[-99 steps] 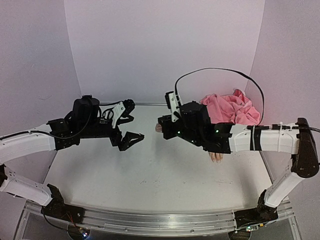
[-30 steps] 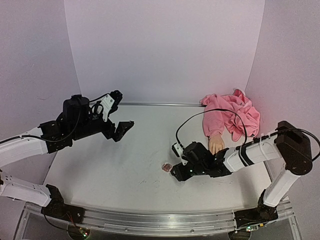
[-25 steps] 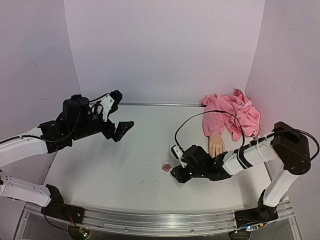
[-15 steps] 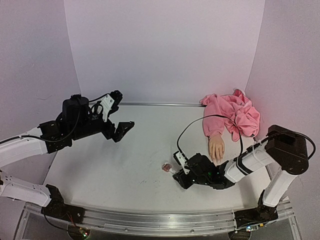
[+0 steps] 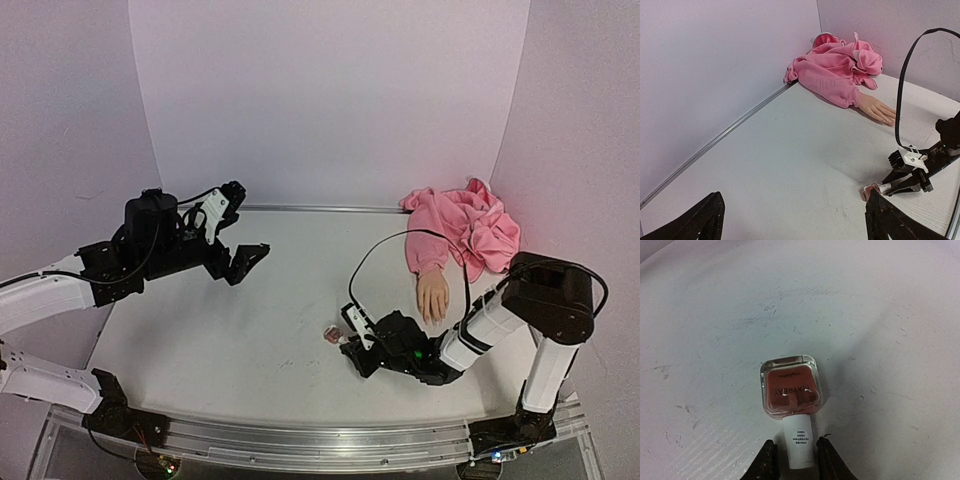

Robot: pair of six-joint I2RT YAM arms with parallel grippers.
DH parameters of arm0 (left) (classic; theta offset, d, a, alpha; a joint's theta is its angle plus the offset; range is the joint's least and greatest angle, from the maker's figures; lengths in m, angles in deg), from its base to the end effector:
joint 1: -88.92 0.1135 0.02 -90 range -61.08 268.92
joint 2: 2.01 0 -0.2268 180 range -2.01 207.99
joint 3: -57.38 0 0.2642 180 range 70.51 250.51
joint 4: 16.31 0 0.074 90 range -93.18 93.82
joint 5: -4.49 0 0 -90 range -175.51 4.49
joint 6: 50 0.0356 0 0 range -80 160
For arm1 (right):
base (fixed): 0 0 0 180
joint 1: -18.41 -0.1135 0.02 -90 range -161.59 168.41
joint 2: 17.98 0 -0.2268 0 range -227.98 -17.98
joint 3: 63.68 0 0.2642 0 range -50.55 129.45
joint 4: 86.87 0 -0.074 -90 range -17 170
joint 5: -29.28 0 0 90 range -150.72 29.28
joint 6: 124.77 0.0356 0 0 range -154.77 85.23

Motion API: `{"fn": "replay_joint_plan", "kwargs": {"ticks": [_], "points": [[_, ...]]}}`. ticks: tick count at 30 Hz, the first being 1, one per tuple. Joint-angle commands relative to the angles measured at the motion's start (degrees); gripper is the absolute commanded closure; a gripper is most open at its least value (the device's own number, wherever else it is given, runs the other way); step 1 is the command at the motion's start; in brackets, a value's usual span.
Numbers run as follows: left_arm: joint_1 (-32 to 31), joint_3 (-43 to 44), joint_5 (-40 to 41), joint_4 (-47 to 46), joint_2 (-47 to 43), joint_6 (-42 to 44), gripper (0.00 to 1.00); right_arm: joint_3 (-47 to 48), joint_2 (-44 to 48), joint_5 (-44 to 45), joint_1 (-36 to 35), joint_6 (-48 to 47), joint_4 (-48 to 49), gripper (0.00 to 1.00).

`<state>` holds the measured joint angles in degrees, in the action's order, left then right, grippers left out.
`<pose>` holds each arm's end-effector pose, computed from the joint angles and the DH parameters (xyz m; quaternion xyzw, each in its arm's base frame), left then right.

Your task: Paint the nails

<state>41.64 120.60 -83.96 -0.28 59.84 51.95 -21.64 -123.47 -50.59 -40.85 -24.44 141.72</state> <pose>0.1928 -0.2074 0.2921 0.3839 0.6922 -0.1752 0.5855 0.1608 0.2581 0.0678 -0.2780 0.7409 0.2891 0.5387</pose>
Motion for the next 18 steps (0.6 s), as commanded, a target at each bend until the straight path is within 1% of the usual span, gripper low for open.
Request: {"fn": "replay_joint_plan", "kwargs": {"ticks": [1, 5, 7, 8, 10, 11, 12, 14, 17, 18], "points": [[0.27, 0.27, -0.84, -2.63, -1.69, -0.43, 0.00, 2.47, -3.71, -2.81, 0.86, -2.59, -0.43, 0.75], [0.27, -0.06, -0.60, -2.64, -2.34, -0.19, 0.01, 3.46, -3.17, -2.08, 1.08, -1.83, -2.79, 0.84], [0.27, -0.08, -0.36, -2.64, -2.62, -0.02, 0.01, 5.26, -1.85, -2.58, 1.08, -0.92, -6.83, 0.90], [0.27, -0.08, -0.32, -2.66, -2.67, 0.05, 0.01, 7.66, -1.03, -2.91, 1.06, 0.00, -10.87, 0.93], [0.26, -0.08, -0.23, -2.63, -2.94, 0.17, 0.01, 12.62, 0.65, -3.18, 1.07, 2.40, -21.44, 1.00], [0.26, -0.08, -0.16, -2.63, -3.07, 0.23, 0.01, 15.43, 1.31, -3.74, 1.05, 3.87, -27.47, 1.00], [0.27, -0.10, -0.07, -2.68, -3.16, 0.27, 0.00, 18.49, 1.72, -4.53, 1.03, 4.99, -36.59, 1.00], [0.24, -0.11, 0.04, -2.64, -3.30, 0.34, 0.00, 23.97, 2.13, -6.11, 1.06, 7.25, -49.47, 1.00], [0.27, -0.11, -0.13, -2.64, -3.37, 0.13, 0.00, 29.98, 3.90, -9.48, 1.03, 9.83, -65.64, 1.00], [0.27, -0.09, -0.21, -2.63, -3.30, 0.13, 0.01, 31.41, 4.76, -11.90, 1.08, 10.46, -69.71, 1.00]]}}
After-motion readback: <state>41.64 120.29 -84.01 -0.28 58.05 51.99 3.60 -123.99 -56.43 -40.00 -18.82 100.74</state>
